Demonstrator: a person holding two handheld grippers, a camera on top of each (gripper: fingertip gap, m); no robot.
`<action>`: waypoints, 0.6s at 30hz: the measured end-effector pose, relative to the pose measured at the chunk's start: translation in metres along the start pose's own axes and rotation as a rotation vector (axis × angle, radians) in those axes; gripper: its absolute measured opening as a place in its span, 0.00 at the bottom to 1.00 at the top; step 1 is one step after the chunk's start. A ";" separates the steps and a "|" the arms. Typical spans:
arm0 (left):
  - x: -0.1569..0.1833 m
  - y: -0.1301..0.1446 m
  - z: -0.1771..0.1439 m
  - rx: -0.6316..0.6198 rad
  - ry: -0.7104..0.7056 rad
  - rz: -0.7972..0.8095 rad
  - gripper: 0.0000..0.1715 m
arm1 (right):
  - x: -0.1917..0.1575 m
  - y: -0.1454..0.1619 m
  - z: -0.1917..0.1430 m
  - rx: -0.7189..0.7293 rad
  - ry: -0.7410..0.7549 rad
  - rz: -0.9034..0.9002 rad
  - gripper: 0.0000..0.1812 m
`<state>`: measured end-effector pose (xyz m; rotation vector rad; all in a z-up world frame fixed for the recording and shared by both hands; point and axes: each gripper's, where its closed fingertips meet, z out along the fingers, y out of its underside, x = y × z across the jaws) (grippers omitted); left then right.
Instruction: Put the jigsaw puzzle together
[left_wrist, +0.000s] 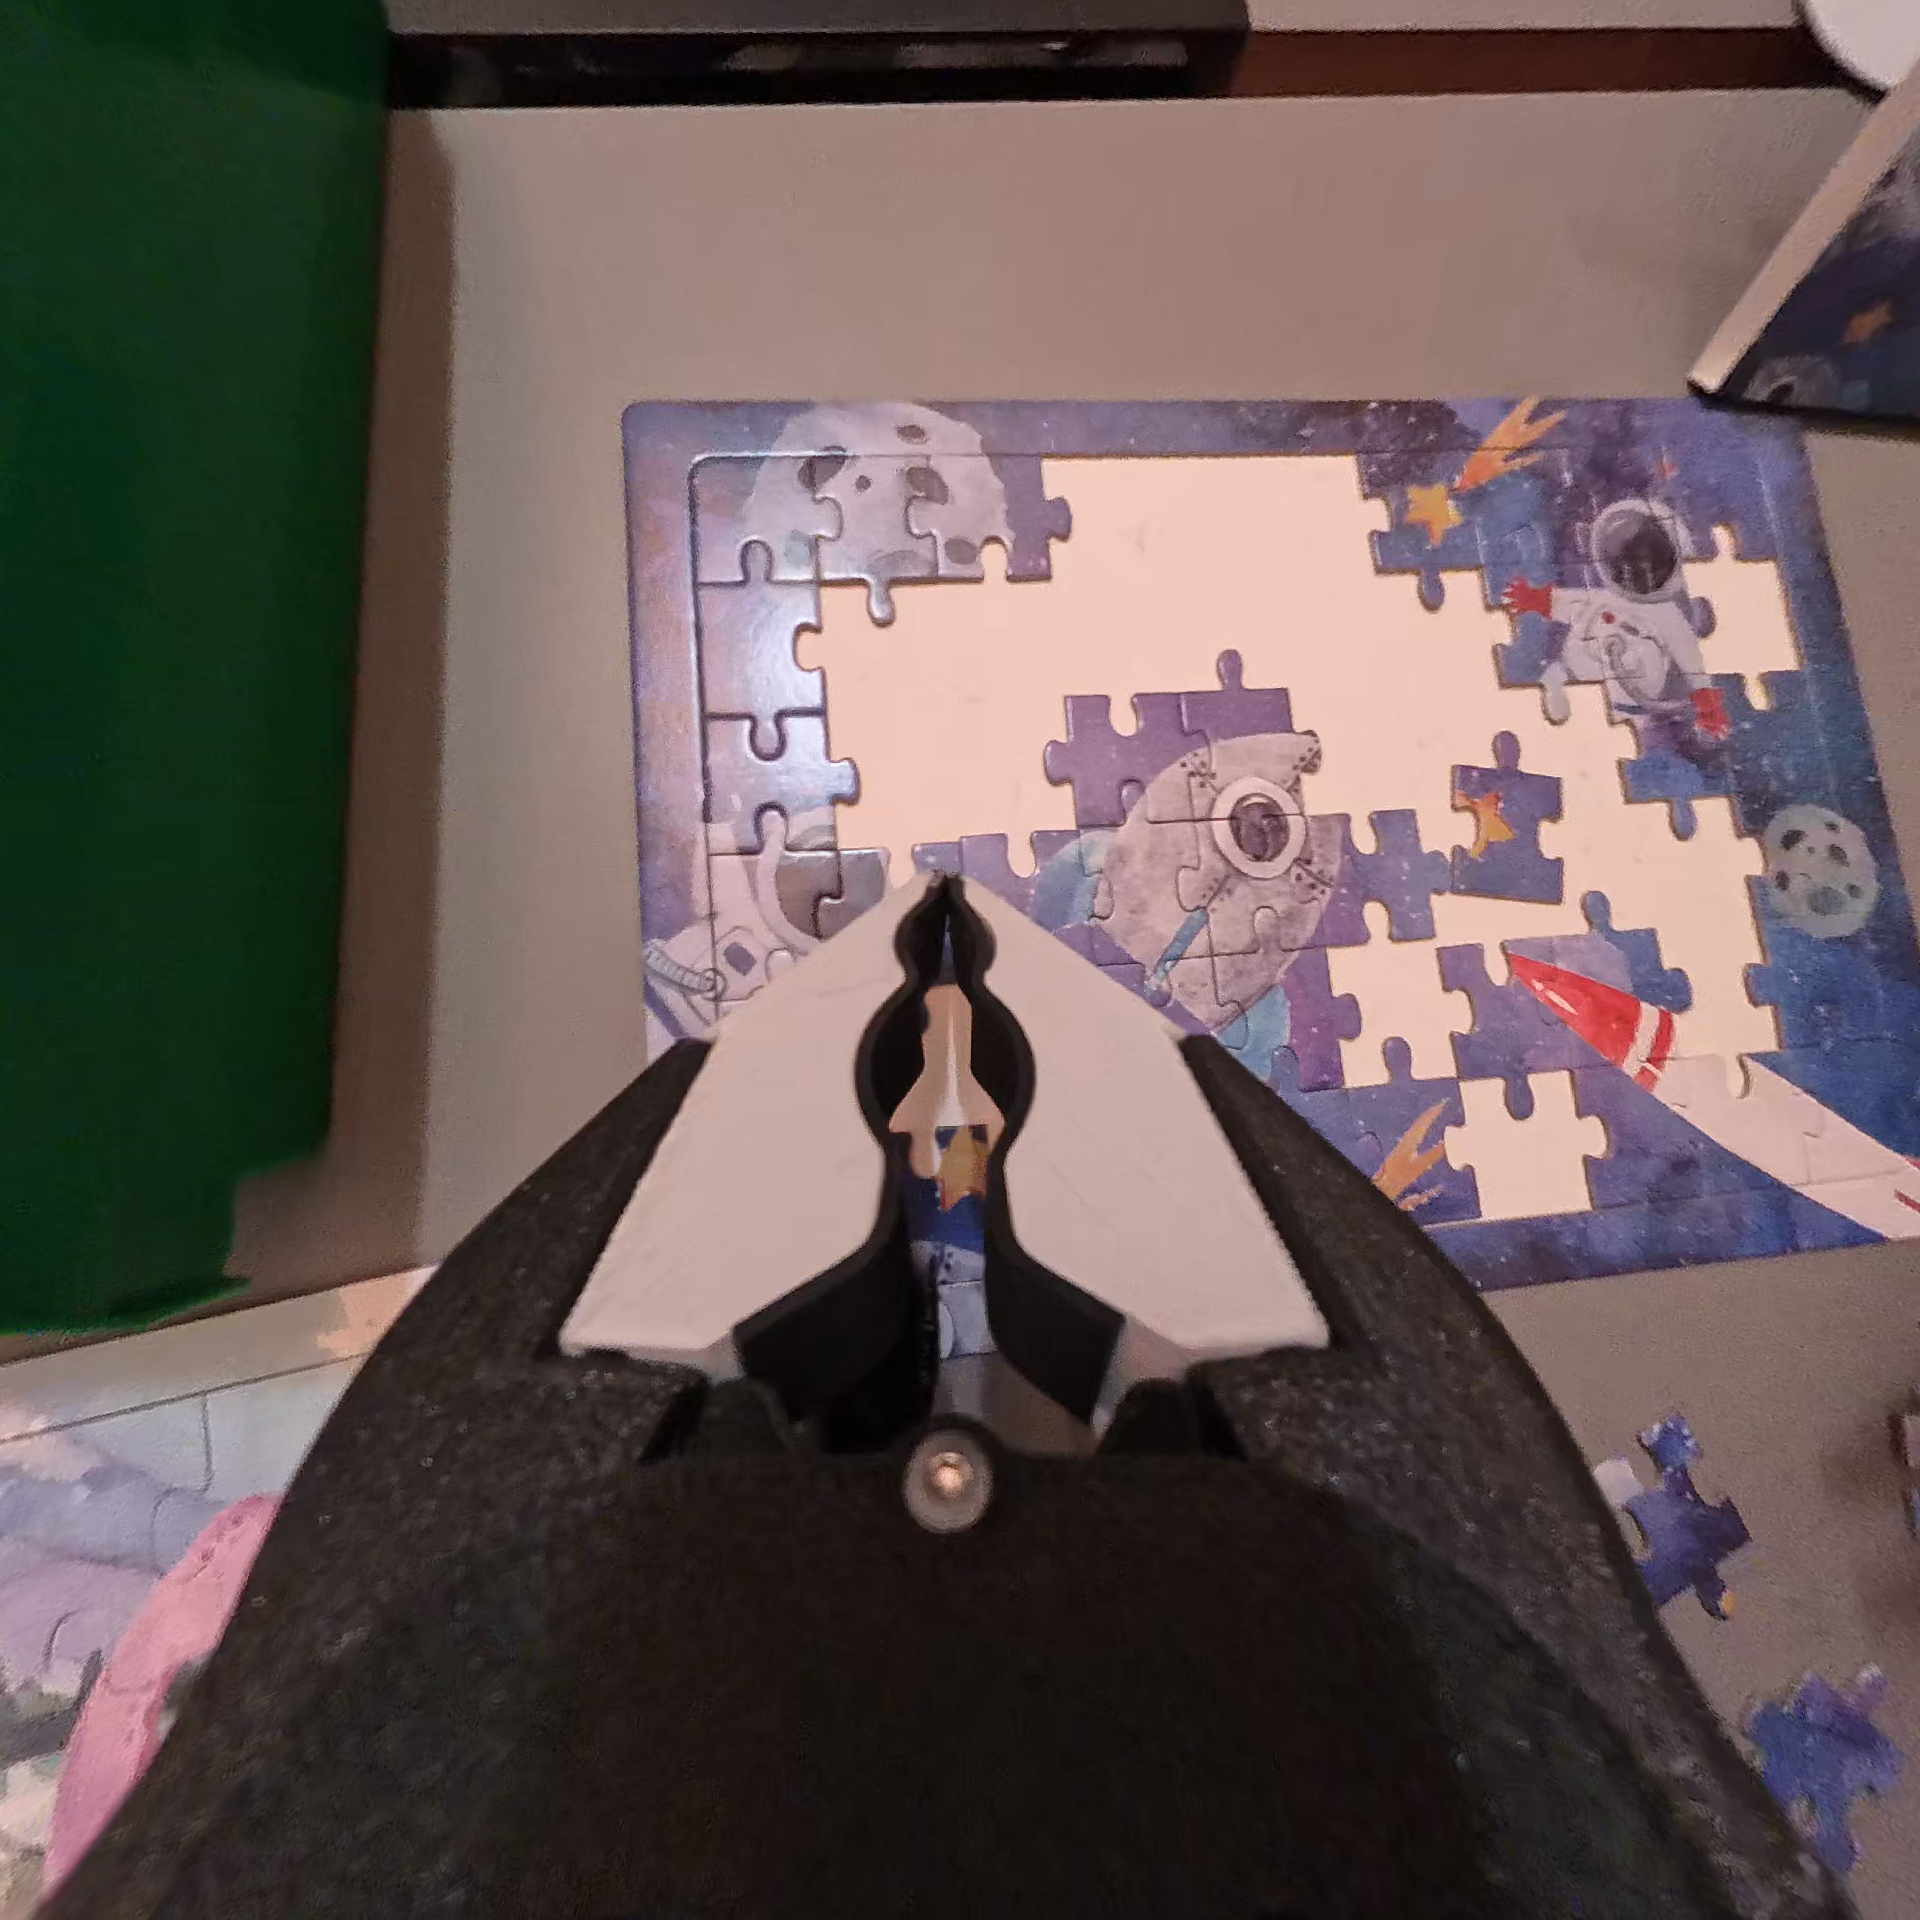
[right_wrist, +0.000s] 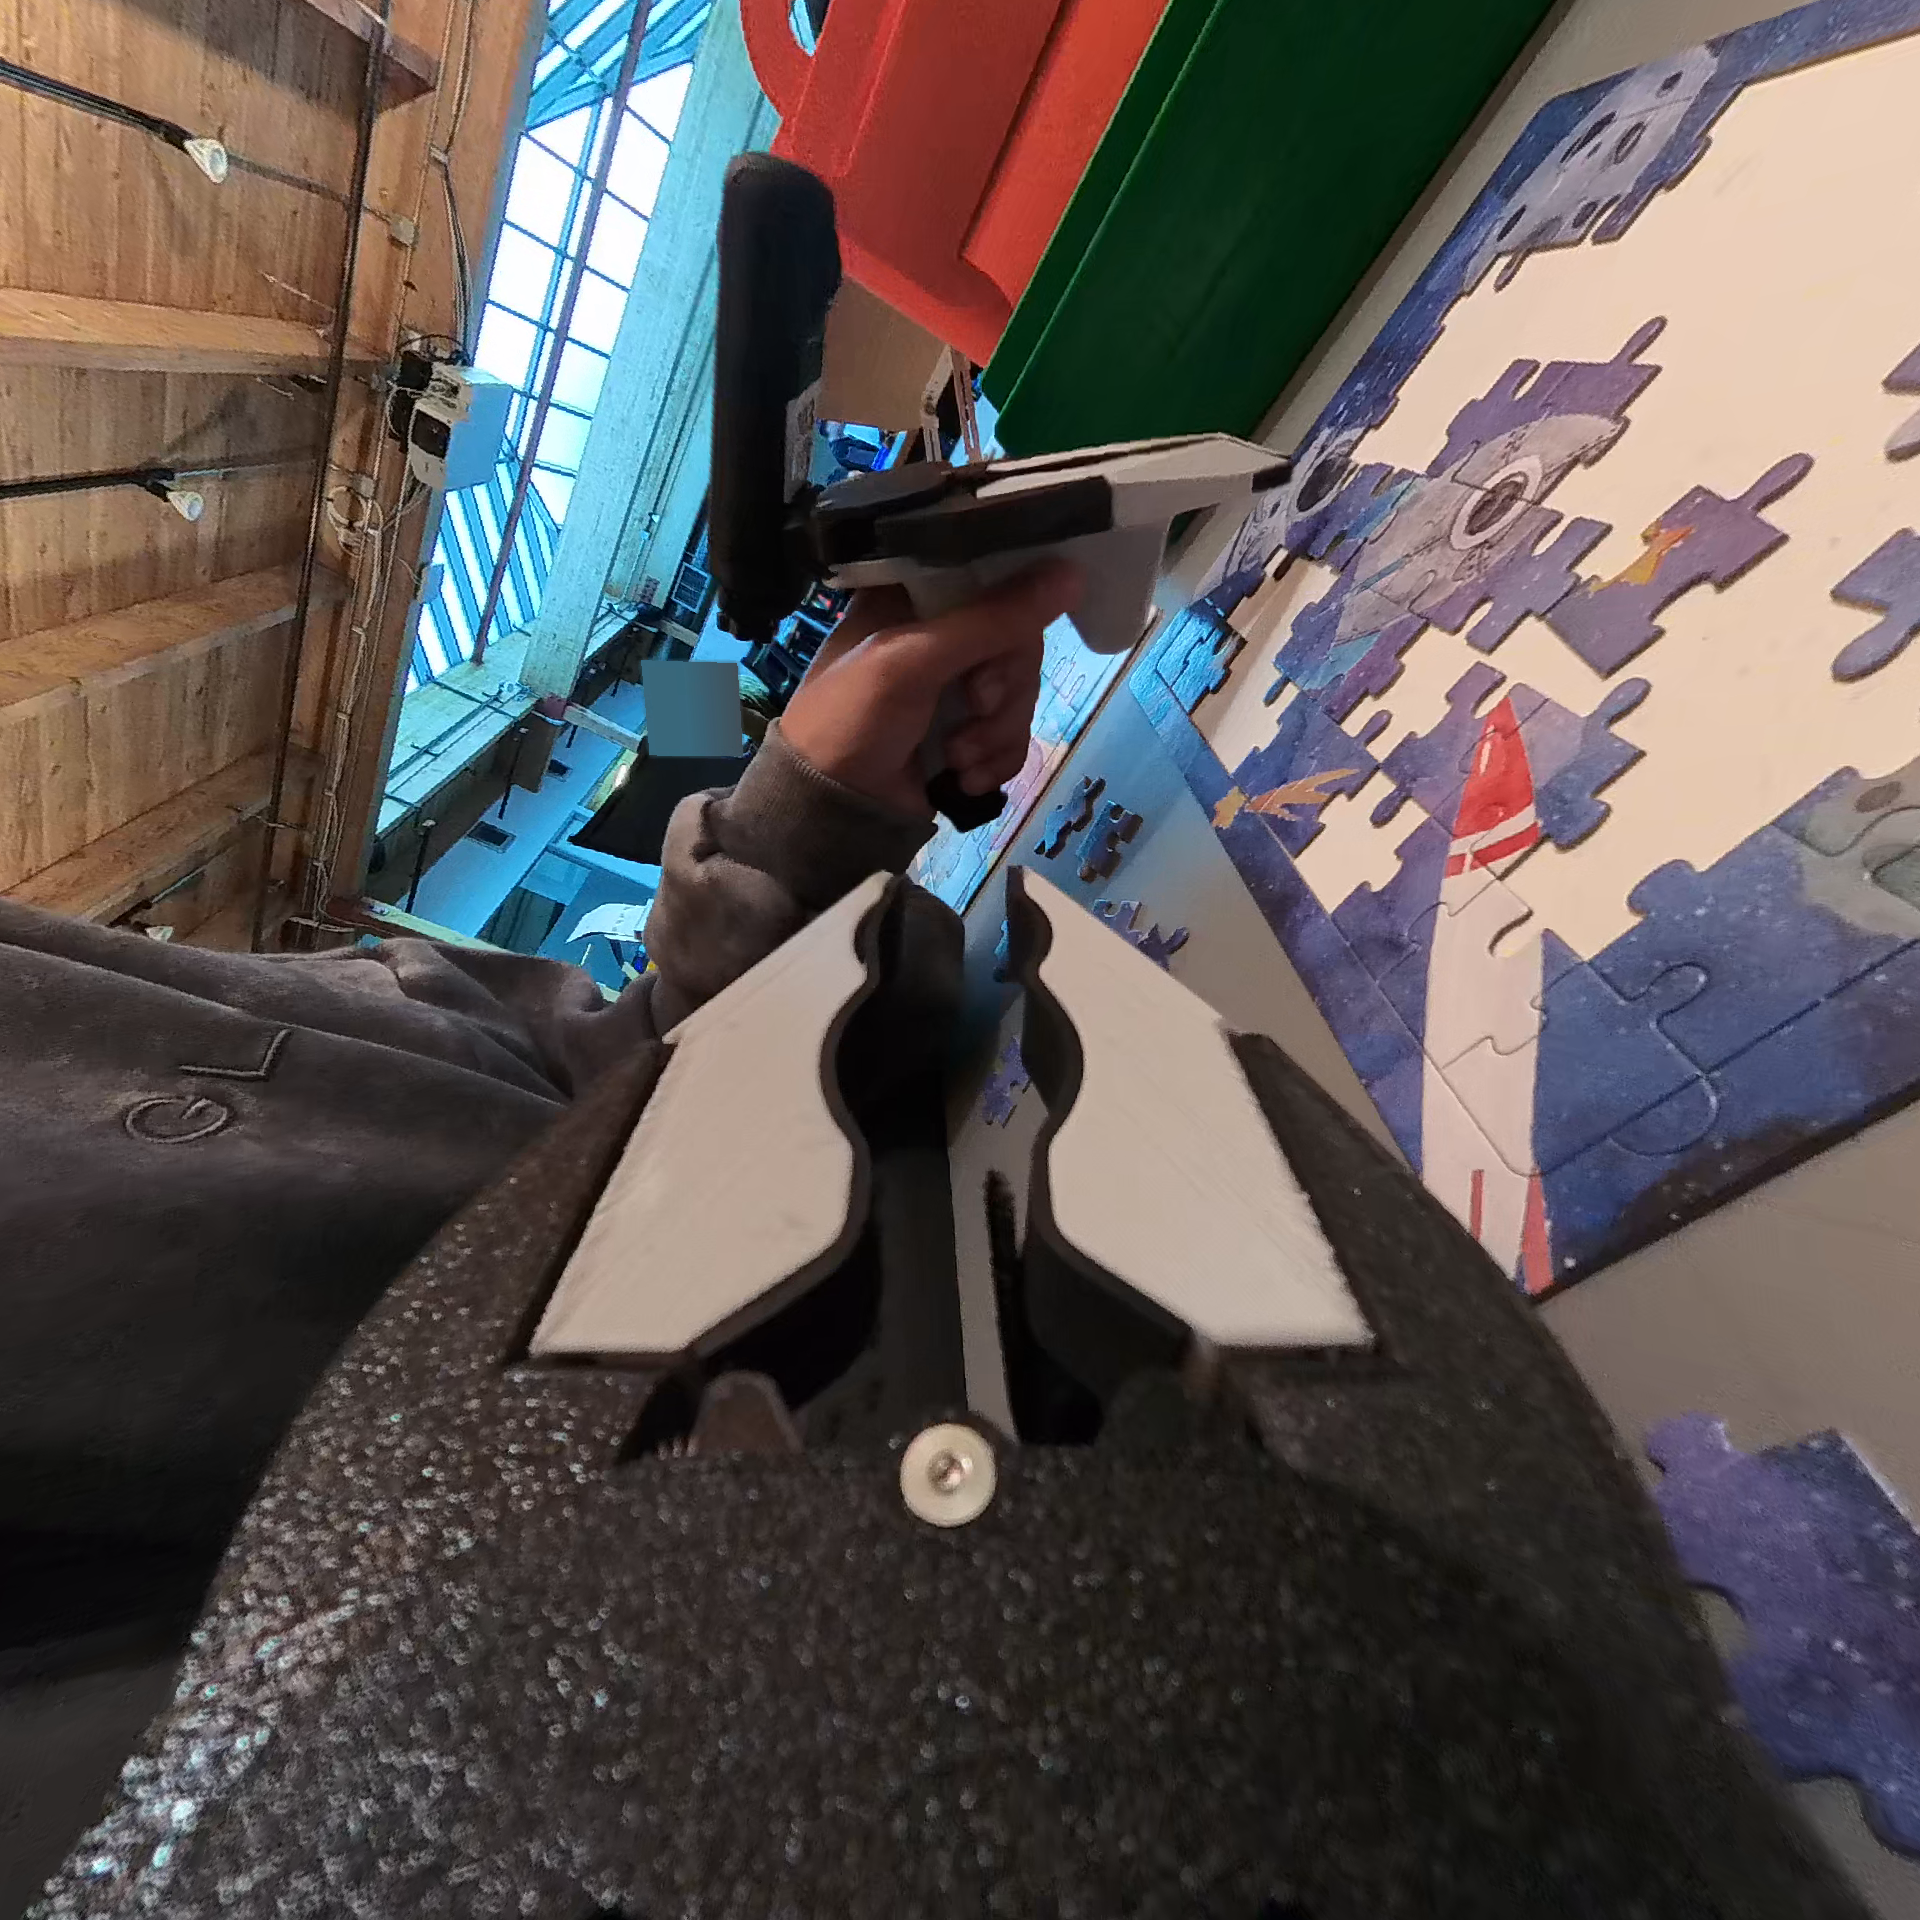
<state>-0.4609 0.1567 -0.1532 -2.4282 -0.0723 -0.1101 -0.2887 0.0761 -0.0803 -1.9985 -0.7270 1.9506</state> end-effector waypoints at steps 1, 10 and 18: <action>0.002 0.001 0.001 -0.004 0.014 0.007 0.00 | 0.000 0.000 0.001 -0.002 -0.001 0.002 0.11; 0.019 0.012 0.015 -0.037 0.041 0.085 0.00 | 0.013 0.010 0.009 -0.059 0.089 -0.075 0.10; 0.030 0.014 0.014 -0.028 0.079 0.104 0.00 | 0.029 0.005 0.005 -0.068 0.178 -0.120 0.09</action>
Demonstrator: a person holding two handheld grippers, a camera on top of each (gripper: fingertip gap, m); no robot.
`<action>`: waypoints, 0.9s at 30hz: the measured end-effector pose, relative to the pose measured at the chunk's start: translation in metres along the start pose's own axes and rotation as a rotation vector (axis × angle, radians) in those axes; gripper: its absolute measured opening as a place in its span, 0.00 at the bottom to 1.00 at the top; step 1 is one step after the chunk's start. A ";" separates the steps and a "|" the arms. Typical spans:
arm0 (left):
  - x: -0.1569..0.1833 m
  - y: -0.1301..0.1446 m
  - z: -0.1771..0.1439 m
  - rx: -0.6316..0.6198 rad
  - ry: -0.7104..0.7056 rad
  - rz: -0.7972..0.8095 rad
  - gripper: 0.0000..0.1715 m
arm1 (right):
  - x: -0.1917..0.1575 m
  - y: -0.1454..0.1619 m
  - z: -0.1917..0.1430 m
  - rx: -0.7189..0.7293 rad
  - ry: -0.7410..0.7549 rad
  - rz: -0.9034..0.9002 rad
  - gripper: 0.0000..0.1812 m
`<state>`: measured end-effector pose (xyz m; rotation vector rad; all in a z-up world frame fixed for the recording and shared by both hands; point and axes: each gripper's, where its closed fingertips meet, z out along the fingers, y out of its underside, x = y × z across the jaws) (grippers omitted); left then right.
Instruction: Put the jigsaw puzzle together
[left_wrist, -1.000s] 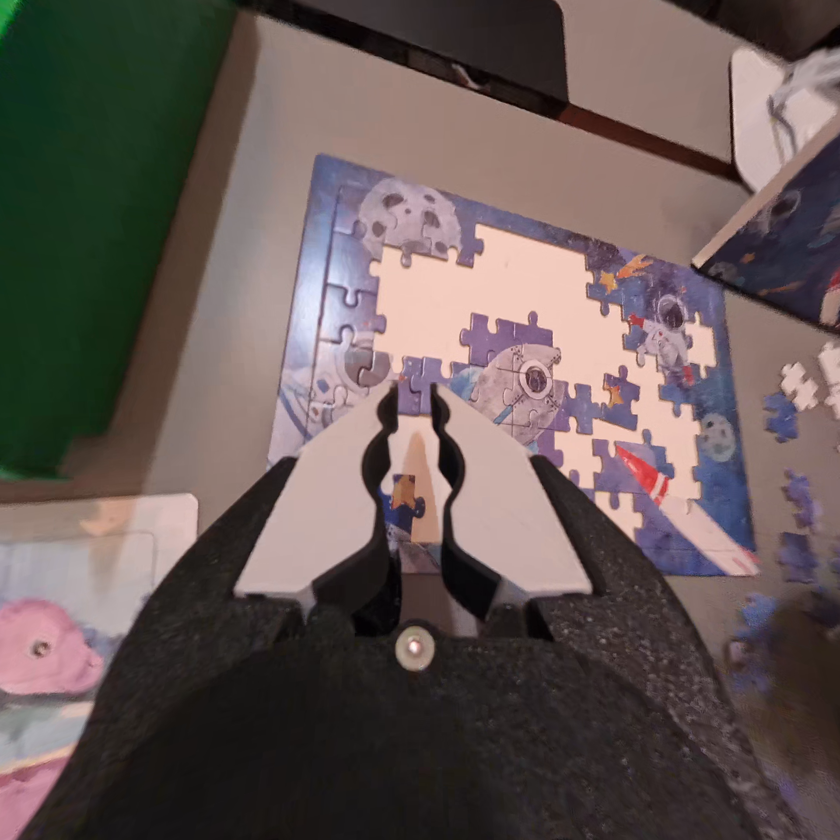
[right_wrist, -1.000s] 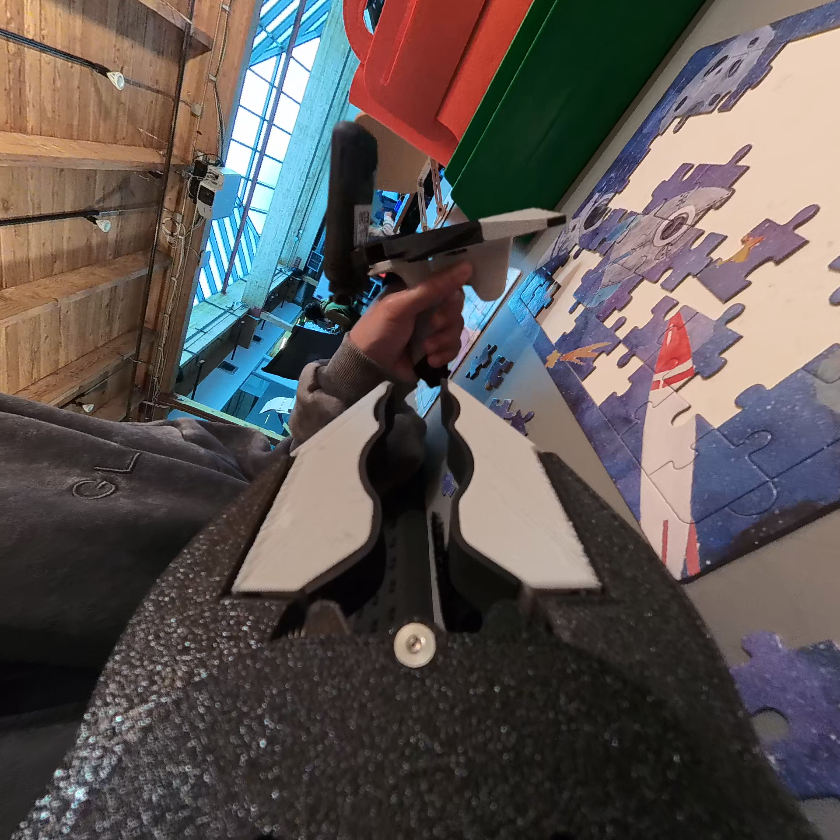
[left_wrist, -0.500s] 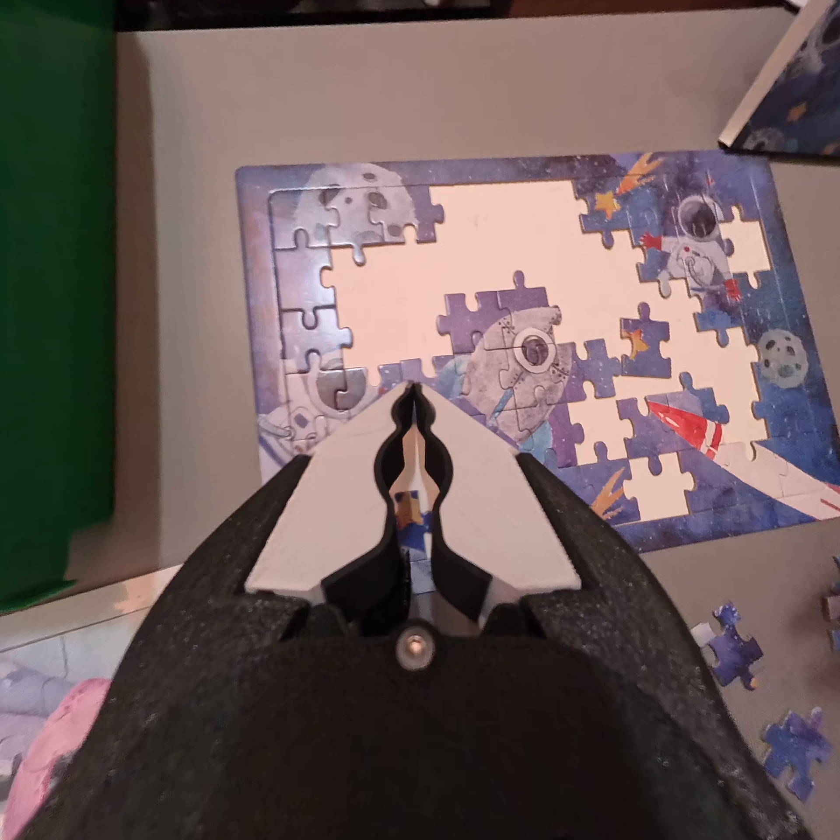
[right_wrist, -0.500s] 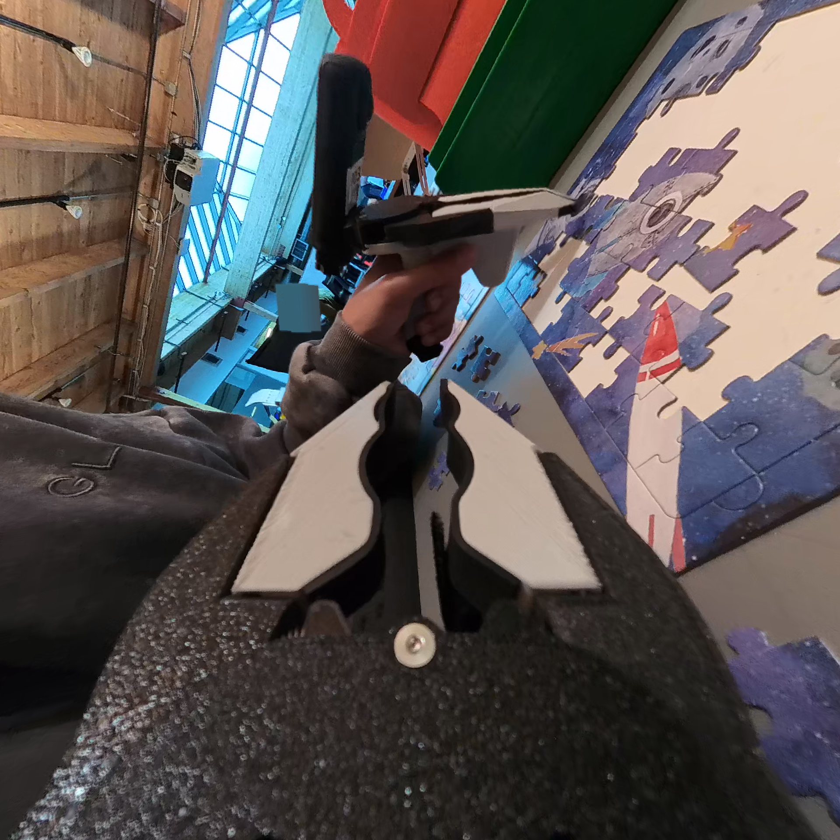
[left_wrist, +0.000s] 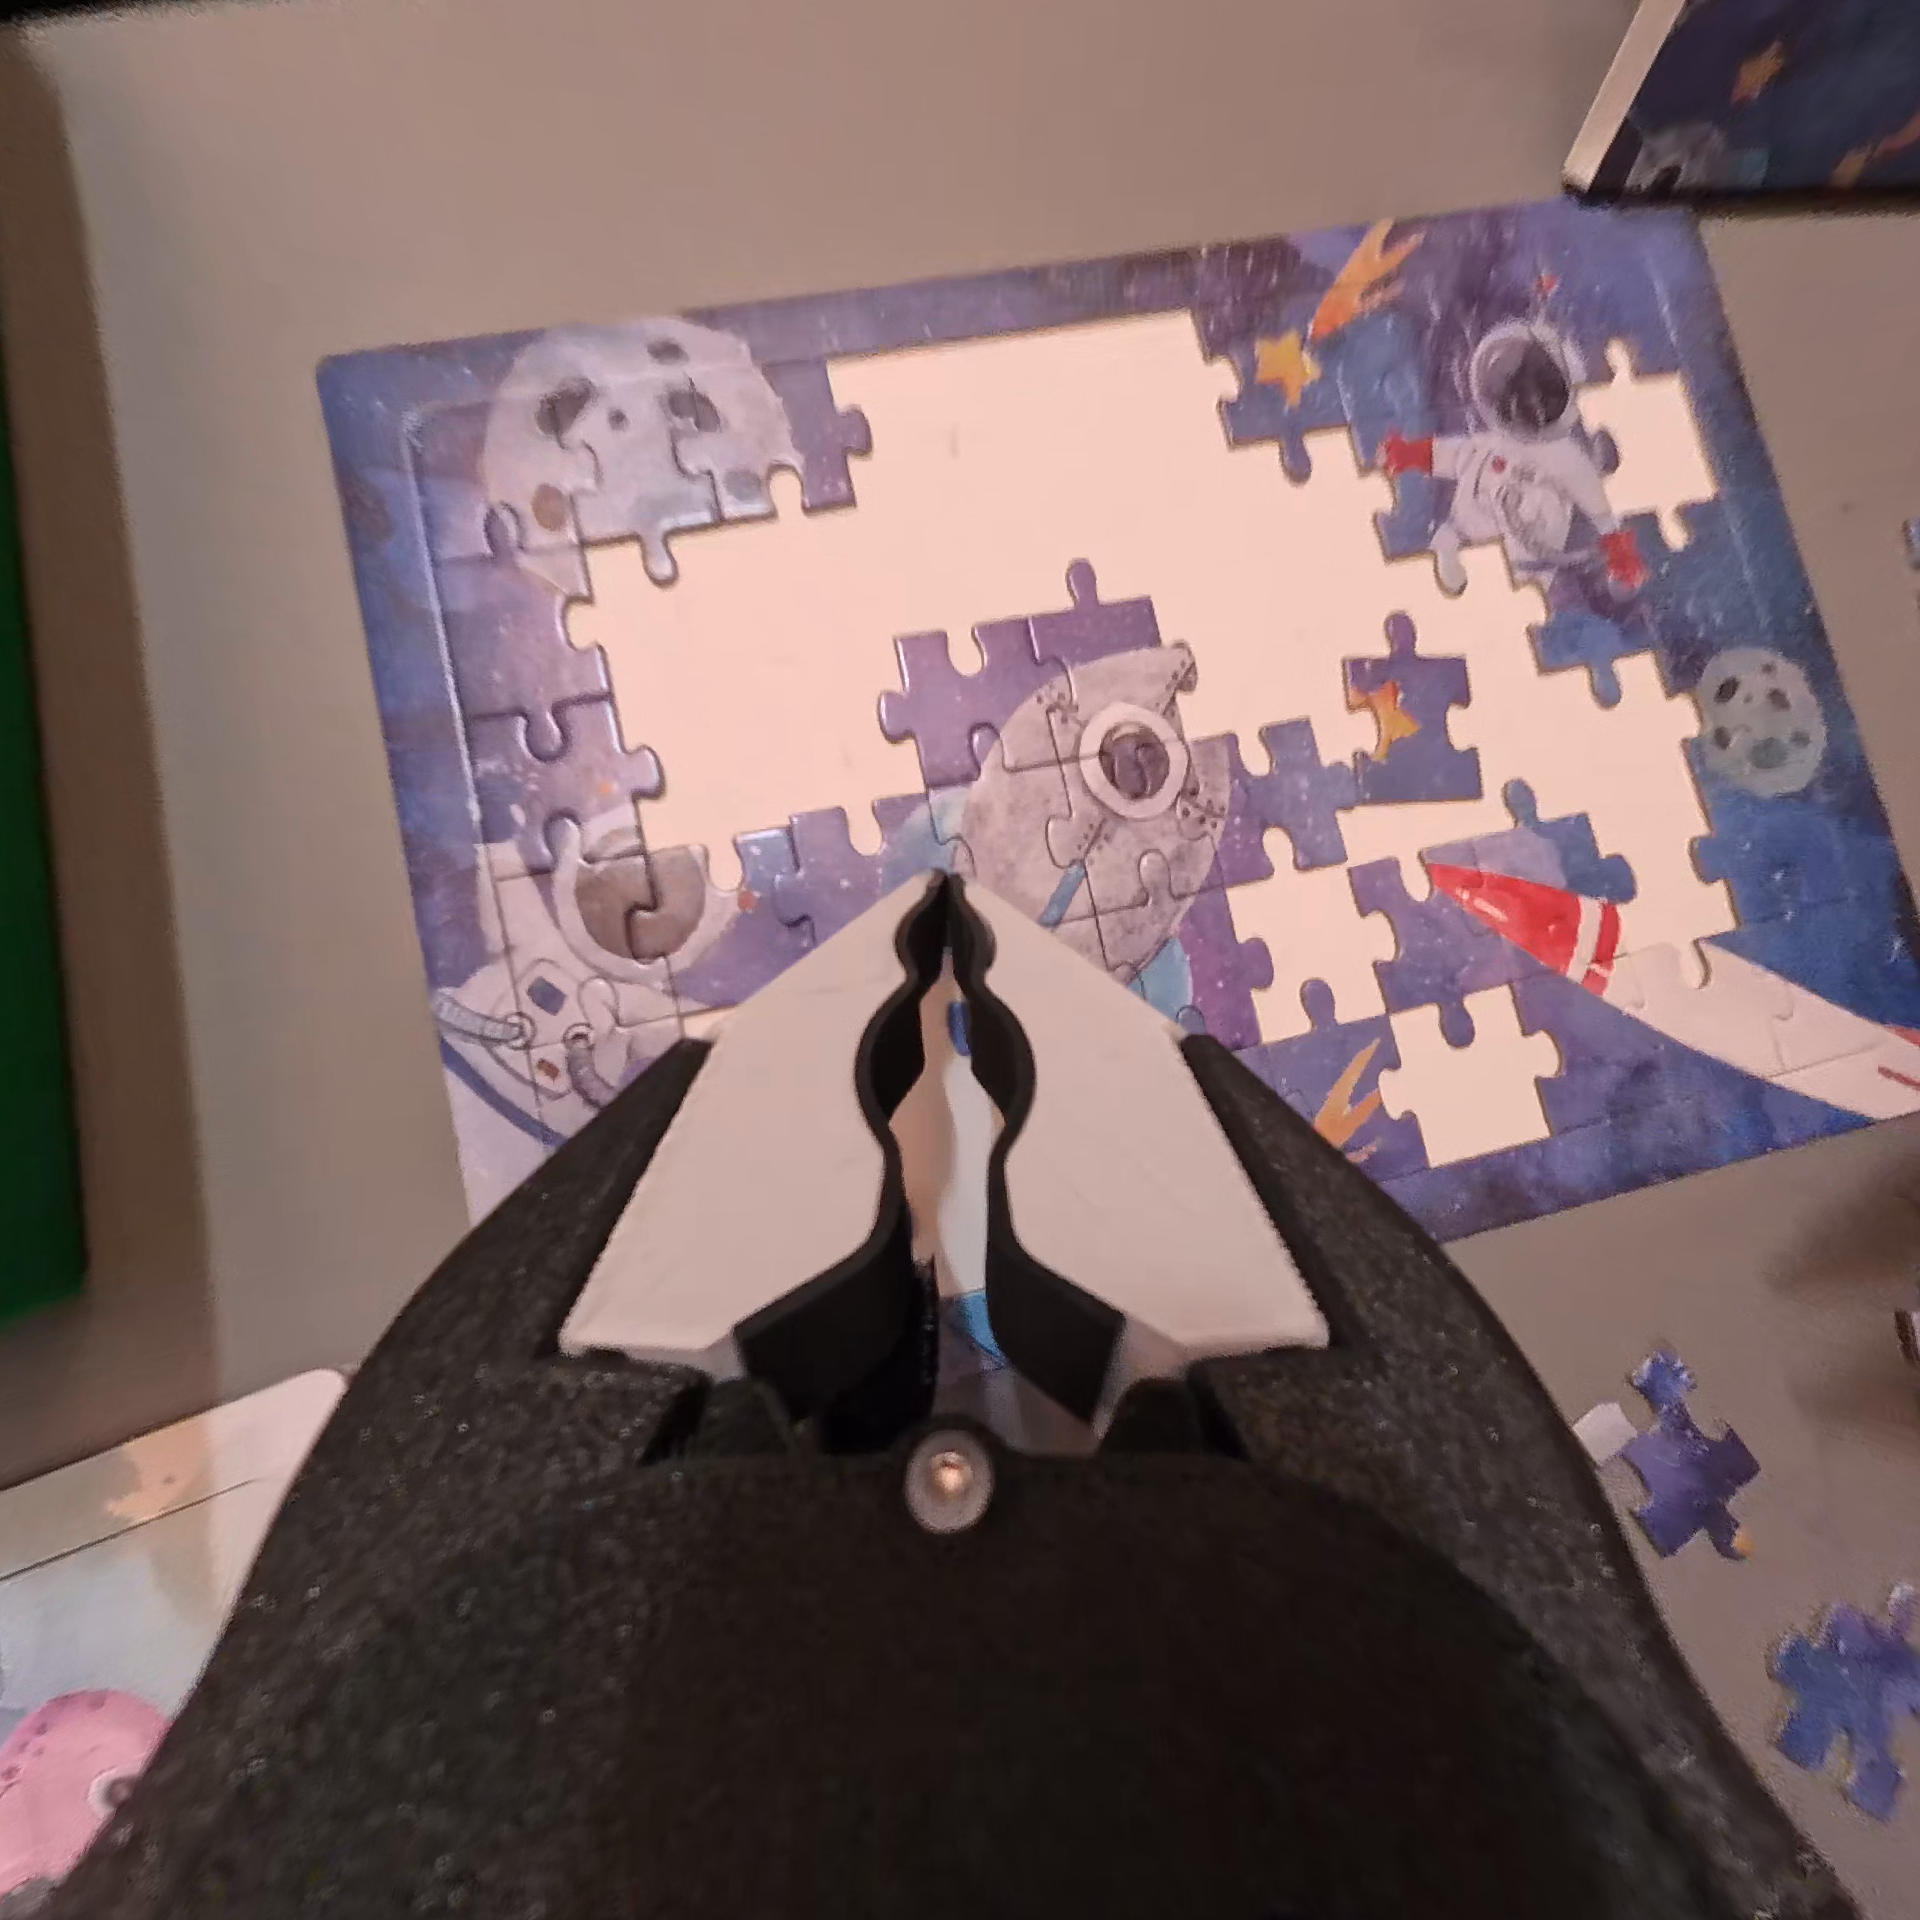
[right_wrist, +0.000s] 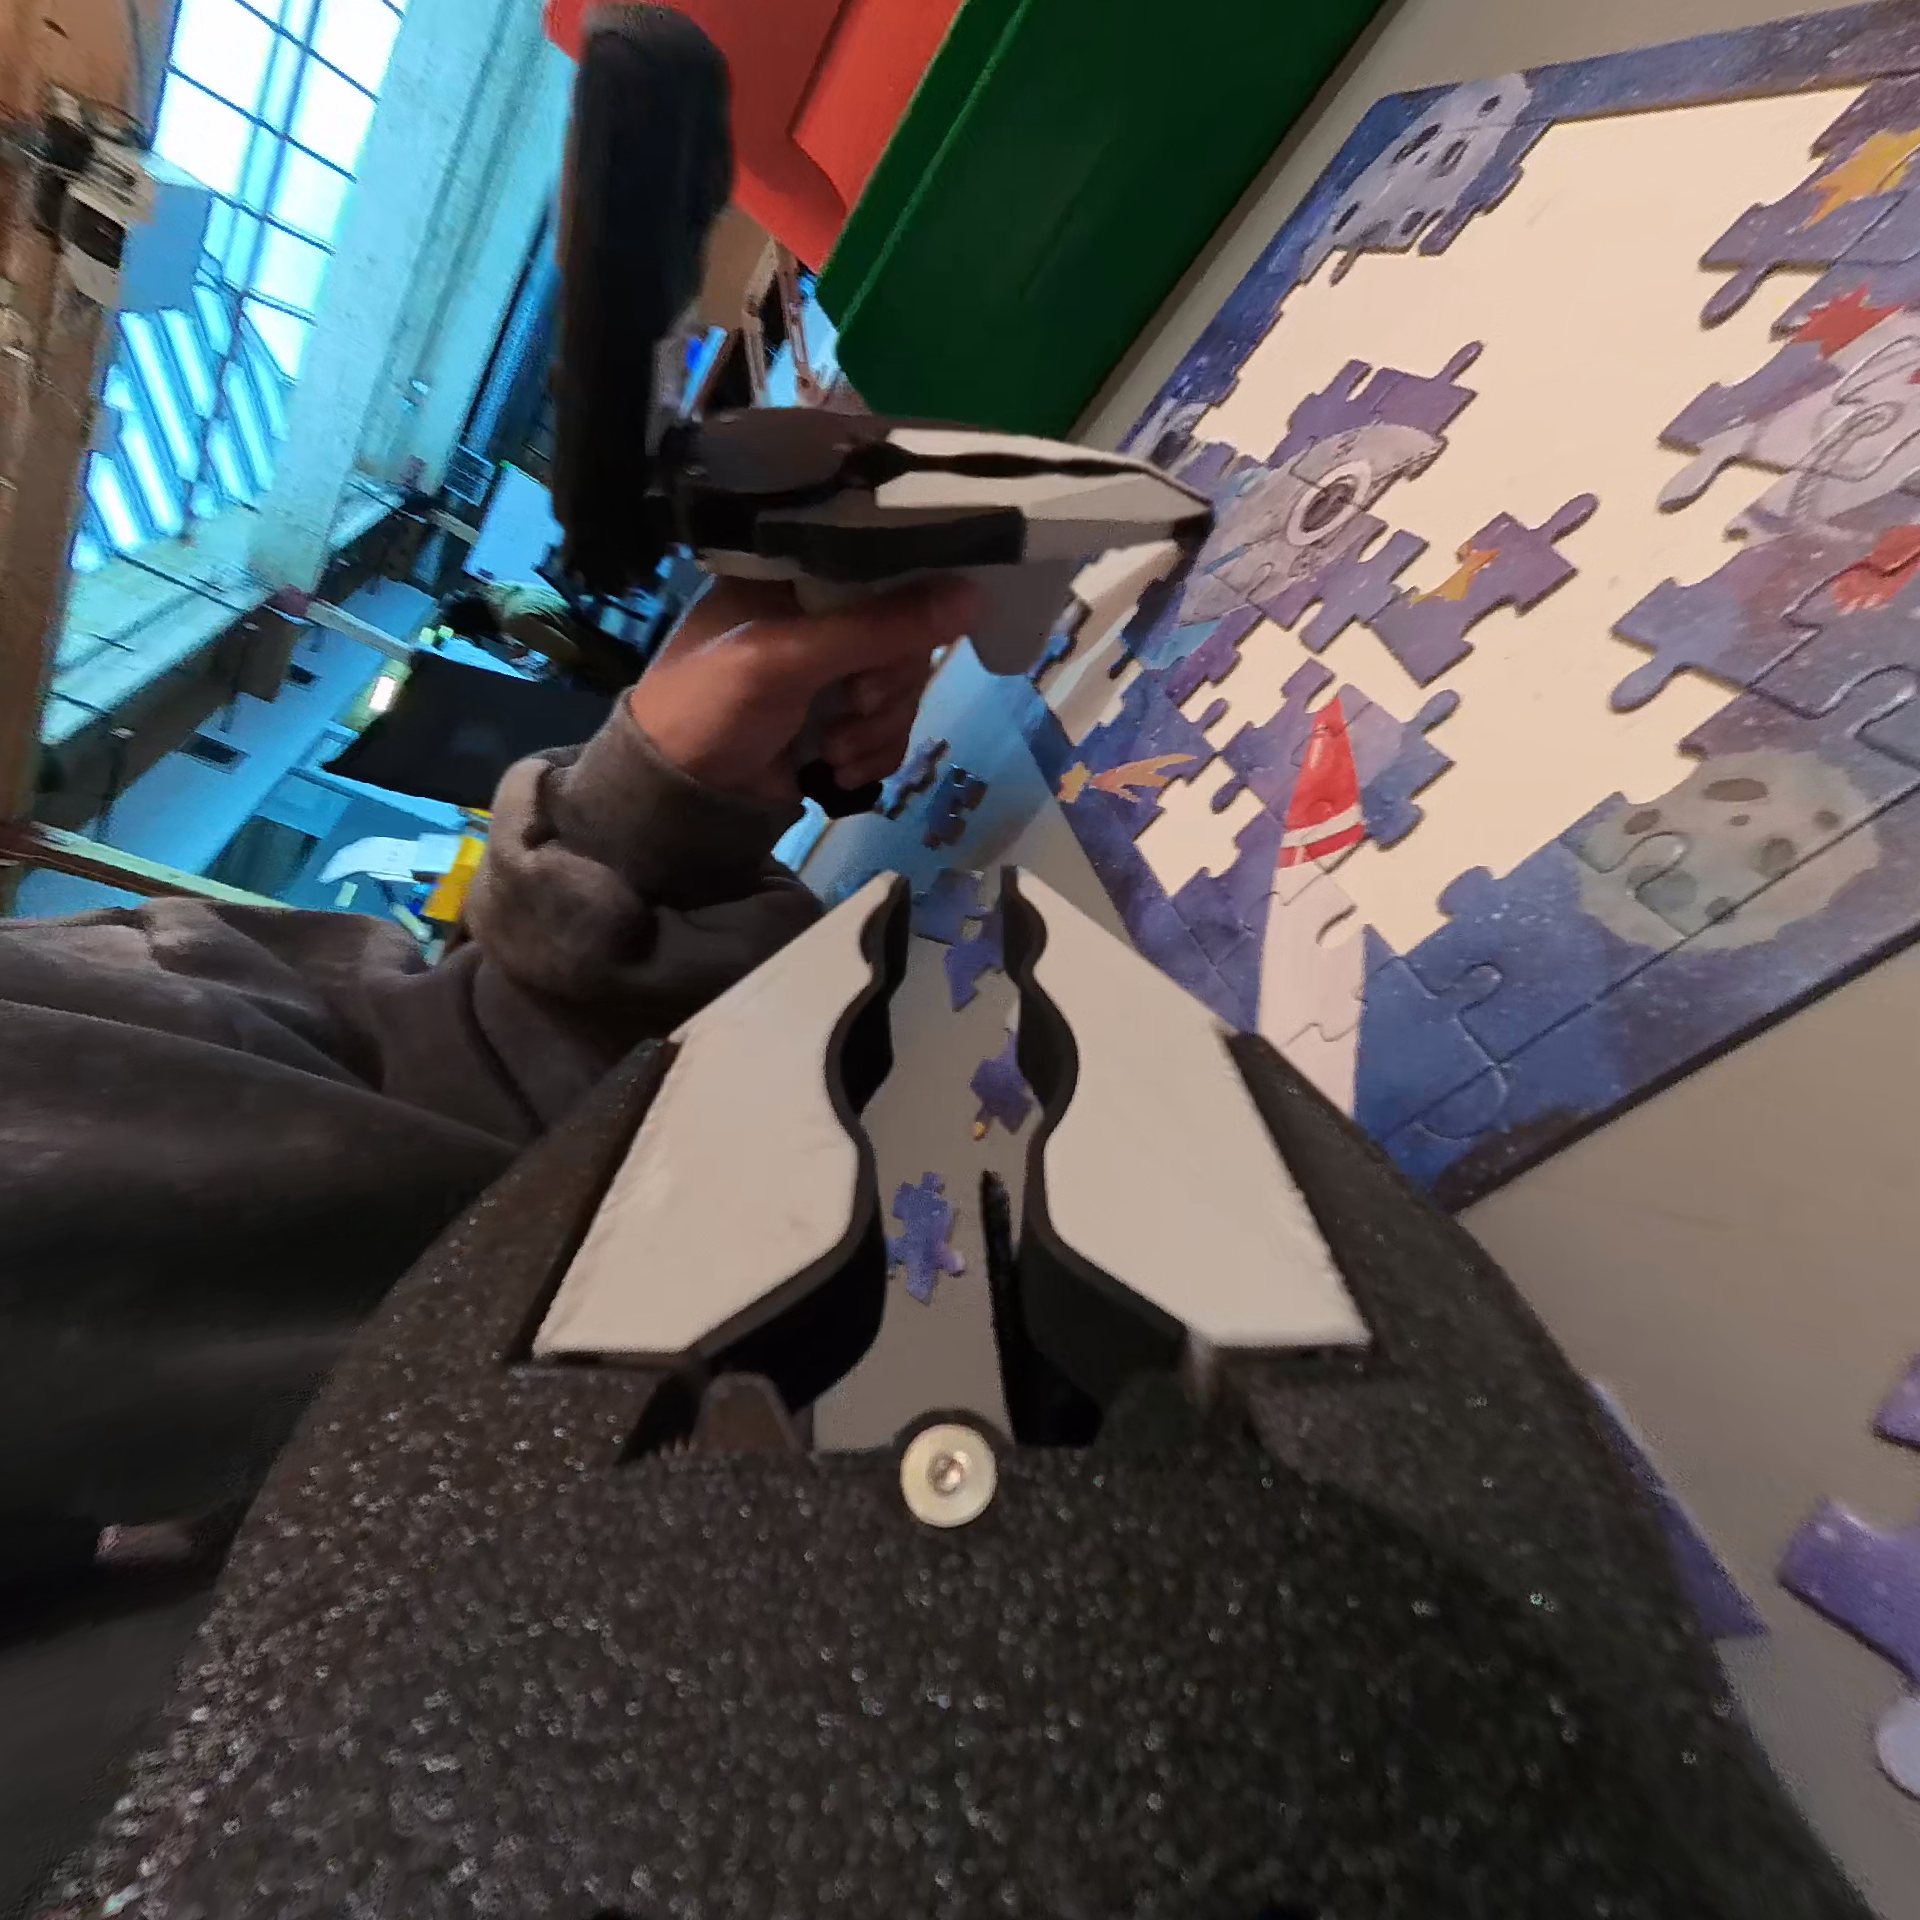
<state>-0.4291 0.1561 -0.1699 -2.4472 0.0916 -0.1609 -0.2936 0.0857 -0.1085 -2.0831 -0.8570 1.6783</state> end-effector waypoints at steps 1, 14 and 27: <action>0.000 -0.003 -0.004 0.024 0.001 -0.006 0.00 | 0.004 -0.001 -0.001 -0.010 0.032 -0.023 0.10; 0.010 0.022 -0.024 0.014 0.095 -0.025 0.00 | 0.086 -0.006 -0.039 -0.205 0.645 -0.394 0.13; 0.020 0.018 -0.026 0.043 0.087 0.077 0.03 | 0.003 0.009 -0.010 -0.507 0.369 -0.493 0.17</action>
